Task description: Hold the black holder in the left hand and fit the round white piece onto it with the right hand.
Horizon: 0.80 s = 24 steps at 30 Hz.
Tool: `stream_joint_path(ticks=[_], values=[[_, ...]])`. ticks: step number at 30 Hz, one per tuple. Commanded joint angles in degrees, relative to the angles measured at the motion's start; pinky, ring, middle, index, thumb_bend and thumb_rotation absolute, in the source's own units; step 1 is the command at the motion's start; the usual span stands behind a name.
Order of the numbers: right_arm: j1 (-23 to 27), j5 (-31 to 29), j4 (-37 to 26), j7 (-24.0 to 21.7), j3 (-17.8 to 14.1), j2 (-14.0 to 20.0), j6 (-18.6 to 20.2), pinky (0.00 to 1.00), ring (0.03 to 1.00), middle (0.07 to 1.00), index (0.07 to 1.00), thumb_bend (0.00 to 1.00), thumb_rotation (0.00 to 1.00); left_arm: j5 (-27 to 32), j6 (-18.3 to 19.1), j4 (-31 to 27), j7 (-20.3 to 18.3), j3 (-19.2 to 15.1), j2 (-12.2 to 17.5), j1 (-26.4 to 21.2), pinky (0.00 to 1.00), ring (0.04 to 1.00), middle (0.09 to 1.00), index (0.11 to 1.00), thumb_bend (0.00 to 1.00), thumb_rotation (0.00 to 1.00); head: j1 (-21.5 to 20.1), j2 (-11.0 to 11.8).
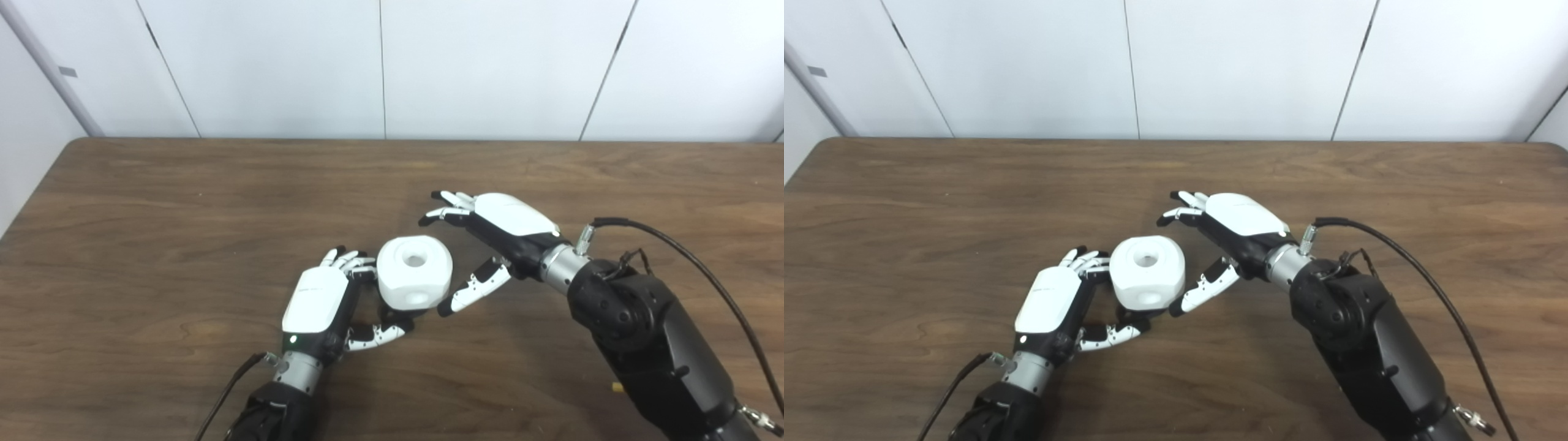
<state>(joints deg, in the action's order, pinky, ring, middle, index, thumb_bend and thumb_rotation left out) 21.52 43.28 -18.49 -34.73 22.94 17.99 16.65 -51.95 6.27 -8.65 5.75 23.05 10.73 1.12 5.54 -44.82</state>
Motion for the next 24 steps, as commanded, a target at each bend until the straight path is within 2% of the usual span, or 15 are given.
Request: stream_joint_path(ticks=[1, 10, 24], values=[[1.43, -0.01, -1.2, 0.56, -0.92, 0.15, 0.0, 1.0, 1.0, 1.0, 0.86, 1.0, 0.42, -1.52, 0.45, 1.06, -3.04, 1.62, 0.27, 0.88, 0.95, 0.858, 0.764, 0.485, 0.52, 0.05, 0.12, 0.0], [1.26, 0.78, -2.65, -0.22, -1.22, 0.55, 1.24, 1.0, 1.0, 1.0, 0.914, 1.0, 0.46, -1.46, 0.85, 0.66, -3.43, 1.54, 0.28, 0.95, 0.95, 0.858, 0.767, 0.485, 0.52, 0.05, 0.13, -0.13], [-0.14, -0.04, -5.12, -1.9, -3.72, 2.55, 3.02, 1.0, 1.0, 1.0, 0.914, 1.0, 0.51, 0.36, 0.57, 1.27, -2.47, 0.15, 0.24, 0.94, 0.94, 0.851, 0.761, 0.488, 0.52, 0.06, -0.16, 0.02]])
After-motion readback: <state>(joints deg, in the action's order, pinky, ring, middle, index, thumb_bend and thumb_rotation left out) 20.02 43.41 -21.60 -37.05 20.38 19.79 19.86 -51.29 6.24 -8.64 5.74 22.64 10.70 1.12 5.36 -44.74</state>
